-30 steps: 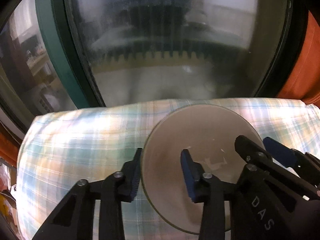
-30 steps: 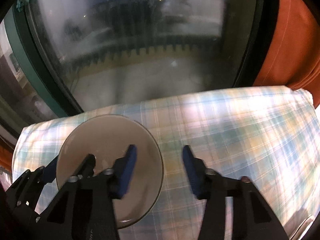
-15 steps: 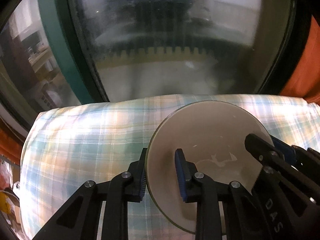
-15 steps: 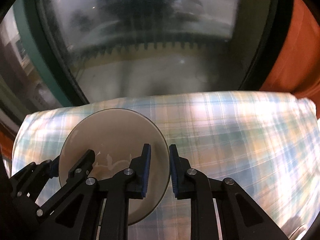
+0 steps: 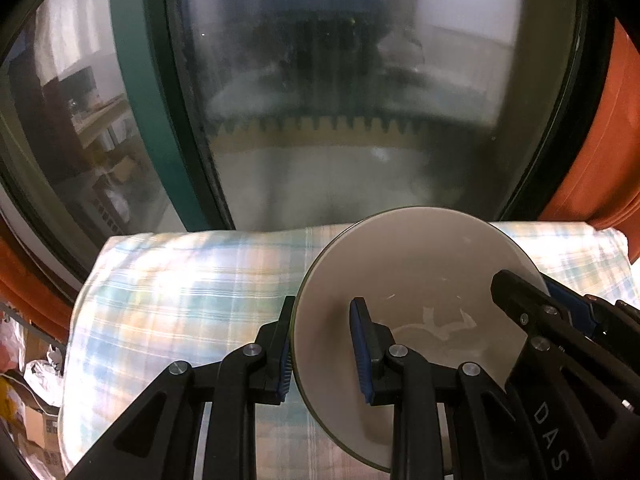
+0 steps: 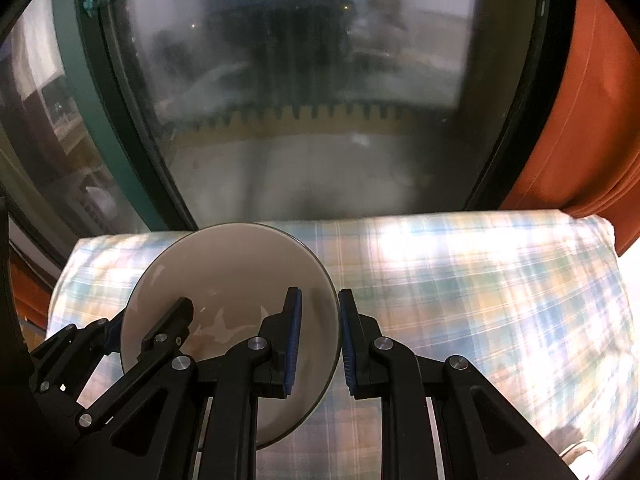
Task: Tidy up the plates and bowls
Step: 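Lift and carry the stacked dishes toward the red-rimmed plate stack with both tools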
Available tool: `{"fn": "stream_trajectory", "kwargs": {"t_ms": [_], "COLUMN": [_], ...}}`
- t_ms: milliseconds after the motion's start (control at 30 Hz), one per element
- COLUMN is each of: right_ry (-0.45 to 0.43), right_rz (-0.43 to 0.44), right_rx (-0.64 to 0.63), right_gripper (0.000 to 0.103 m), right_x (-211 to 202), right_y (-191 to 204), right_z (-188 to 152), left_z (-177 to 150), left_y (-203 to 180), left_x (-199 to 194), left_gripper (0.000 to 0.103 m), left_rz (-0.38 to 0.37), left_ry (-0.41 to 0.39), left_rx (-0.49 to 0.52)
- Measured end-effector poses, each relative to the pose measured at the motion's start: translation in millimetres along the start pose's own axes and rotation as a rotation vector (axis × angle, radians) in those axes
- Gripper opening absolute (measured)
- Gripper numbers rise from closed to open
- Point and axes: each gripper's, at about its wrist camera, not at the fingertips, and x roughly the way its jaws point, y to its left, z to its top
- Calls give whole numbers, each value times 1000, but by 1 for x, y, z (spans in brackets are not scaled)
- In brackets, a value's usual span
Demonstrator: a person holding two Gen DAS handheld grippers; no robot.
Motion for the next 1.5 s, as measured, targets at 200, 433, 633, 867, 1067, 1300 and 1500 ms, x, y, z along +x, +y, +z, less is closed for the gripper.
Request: {"fn": "stream_trajectory", "kwargs": {"t_ms": [200, 433, 633, 867, 1067, 1300, 1500], "right_ry": [-40, -91, -117, -118, -107, -100, -81], "right_rz": [30, 90, 126, 149, 165, 166, 163], "right_rx": [11, 2, -13, -39, -56, -82, -83], "right_gripper": [22, 22, 22, 22, 22, 22, 22], "right_x": [-33, -69, -100, -128, -148, -168, -179], "right_y": [-5, -19, -42, -66, -81, -98, -118], "right_z": [-2, -11, -26, -51, -80, -111, -142], "left_z": [-5, -17, -37, -64, -87, -116, -143], "left_y": [-6, -22, -45, -65, -82, -101, -117], "left_x": [-38, -82, -114, -140, -160, -177, -186], "left_gripper": [24, 24, 24, 24, 24, 24, 24], "left_rz": [30, 89, 117, 129, 149, 155, 152], "left_ry": [-39, -86, -92, -100, -100, -89, -61], "left_rx": [-5, -25, -37, -76, -78, -80, -73]}}
